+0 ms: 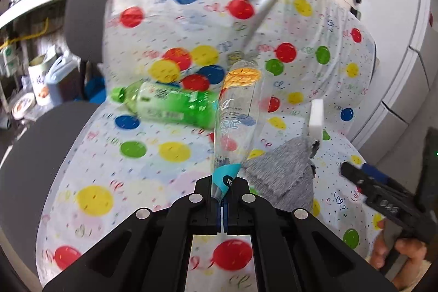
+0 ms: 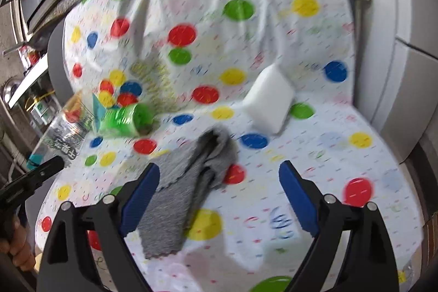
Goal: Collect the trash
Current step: 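Grasp the clear blue-labelled bottle with the left gripper while the right gripper grasps the grey cloth, then carry the bottle and grey cloth over the bin and open both grippers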
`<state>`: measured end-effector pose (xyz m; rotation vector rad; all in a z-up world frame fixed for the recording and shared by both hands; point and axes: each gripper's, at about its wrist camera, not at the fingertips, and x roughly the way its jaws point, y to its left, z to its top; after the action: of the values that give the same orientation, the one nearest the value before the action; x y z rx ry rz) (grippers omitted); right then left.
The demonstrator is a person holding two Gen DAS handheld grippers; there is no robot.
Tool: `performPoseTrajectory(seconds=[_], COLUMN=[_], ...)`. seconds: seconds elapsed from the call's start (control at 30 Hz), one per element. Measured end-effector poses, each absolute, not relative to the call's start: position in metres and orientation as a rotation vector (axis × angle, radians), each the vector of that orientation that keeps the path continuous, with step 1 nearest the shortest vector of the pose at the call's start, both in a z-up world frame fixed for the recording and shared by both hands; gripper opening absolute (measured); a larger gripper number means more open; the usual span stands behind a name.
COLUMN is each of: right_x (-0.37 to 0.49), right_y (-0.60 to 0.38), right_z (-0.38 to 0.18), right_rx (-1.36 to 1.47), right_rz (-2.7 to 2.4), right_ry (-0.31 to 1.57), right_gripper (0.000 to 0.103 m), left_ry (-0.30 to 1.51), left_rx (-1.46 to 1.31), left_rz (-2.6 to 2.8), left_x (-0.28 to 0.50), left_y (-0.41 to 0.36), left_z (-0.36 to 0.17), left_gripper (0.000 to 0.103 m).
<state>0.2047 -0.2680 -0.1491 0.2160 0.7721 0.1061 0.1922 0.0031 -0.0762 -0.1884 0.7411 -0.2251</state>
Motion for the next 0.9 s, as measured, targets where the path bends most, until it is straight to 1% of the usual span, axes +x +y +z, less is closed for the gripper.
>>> performPoseTrajectory(seconds=[0.23,0.3,0.37,0.4,0.43,0.47,0.57,0.73,0.9], right_x=[0.235,0.240,0.243,0.244,0.245,0.245,0.238,0.198,0.153], right_y=[-0.235,-0.231,-0.227,-0.226,-0.225,-0.225,-0.235,-0.272,-0.295], right_z=[-0.188,-0.193,-0.196,-0.195,-0.194,-0.191,-0.166,-0.090,-0.045], right_rx=[0.231,0.248,0.235,0.230,0.225,0.221,0.260,0.364,0.321], right_rz=[0.098,0.094,0.078,0.075,0.073,0.069,0.088,0.162,0.113], right_ry=[0.882,0.897,0.908,0.905,0.901,0.898,0.826,0.616,0.515], right_gripper=[0.088,0.084,0.066,0.059,0.038,0.013,0.008,0.008,0.008], left_ry=[0.754,0.759,0.762,0.762,0.760,0.757,0.739,0.700,0.660], left_rx=[-0.204,-0.207,-0.215,-0.220,-0.225,-0.229,-0.235,-0.234,-0.214], left_rz=[-0.205,-0.206,-0.206,-0.203,-0.201,-0.201,-0.198,-0.198,-0.245], left_x=[0.189,0.188,0.187,0.186,0.185,0.184,0.175,0.157,0.138], left_y=[0.019,0.021,0.023,0.024,0.025,0.026,0.031,0.033,0.017], left_z=[-0.088,-0.092,-0.093,-0.094,-0.093,-0.092,-0.084,-0.065,-0.046], left_gripper=[0.001,0.001,0.001,0.001,0.001,0.001,0.001,0.001,0.001])
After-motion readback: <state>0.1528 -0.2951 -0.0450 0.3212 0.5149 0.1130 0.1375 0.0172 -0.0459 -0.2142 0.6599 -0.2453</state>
